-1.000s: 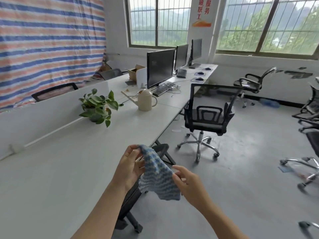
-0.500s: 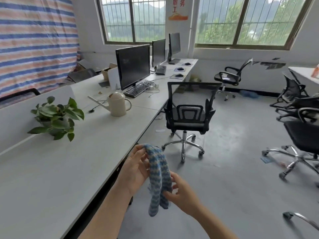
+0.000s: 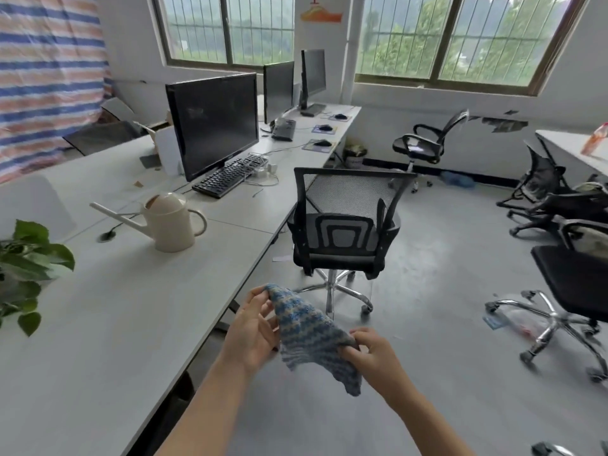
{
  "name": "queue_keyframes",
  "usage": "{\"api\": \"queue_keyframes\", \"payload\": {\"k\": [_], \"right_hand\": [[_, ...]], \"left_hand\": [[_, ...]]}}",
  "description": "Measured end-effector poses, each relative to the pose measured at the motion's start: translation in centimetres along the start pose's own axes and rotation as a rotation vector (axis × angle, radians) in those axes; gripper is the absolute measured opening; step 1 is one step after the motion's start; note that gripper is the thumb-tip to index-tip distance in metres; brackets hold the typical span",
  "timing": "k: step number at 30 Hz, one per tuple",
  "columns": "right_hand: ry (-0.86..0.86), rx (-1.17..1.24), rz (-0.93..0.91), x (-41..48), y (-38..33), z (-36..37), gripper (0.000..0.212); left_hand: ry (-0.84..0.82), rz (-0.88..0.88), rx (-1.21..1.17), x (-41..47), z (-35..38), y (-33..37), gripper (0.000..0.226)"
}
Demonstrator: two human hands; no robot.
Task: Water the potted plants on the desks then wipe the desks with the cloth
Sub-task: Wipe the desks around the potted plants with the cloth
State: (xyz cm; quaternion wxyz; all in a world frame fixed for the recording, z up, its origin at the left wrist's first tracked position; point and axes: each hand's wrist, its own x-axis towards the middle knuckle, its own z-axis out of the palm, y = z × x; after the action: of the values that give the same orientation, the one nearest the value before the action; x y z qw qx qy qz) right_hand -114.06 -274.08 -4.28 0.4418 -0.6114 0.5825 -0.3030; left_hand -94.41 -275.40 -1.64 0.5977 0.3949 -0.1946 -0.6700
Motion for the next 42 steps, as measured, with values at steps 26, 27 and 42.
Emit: {"api": "queue_keyframes", "payload": {"k": [26,27,42], "right_hand": [[-0.814,0.503,0.299,35.3,-8.2,8.4,0.013],[-0.852,0.472,0.288,35.7,-8.6,9.8,0.011],[-1.109,0.255,-0.031,40.6,-22.2,31.0,0.018]], "left_hand": [[1.013,-0.026,0.358,17.0,-10.2,2.8,0.011],[1.071,-0.002,0.363,16.4,-11.4,3.4,0.011],[1.542,0.077,0.517,15.1,-27.0,11.9,0.029]]}}
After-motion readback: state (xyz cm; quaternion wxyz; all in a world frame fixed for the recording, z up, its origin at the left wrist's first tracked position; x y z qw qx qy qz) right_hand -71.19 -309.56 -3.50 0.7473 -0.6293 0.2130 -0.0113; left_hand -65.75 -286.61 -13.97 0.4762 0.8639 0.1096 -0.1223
